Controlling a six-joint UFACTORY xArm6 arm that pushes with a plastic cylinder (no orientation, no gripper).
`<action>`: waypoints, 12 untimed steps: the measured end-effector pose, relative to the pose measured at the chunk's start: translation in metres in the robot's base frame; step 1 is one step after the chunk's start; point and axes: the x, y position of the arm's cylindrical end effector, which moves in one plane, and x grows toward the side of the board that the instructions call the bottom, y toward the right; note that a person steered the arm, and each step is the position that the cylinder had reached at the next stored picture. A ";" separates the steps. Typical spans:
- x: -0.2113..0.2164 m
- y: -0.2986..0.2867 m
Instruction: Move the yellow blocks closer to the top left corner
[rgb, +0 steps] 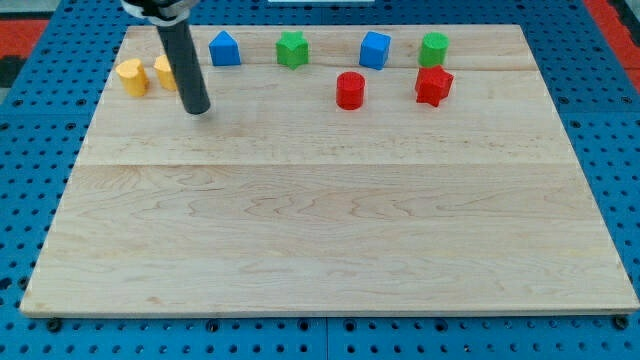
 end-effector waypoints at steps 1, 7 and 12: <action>-0.031 -0.005; -0.084 -0.055; -0.036 -0.081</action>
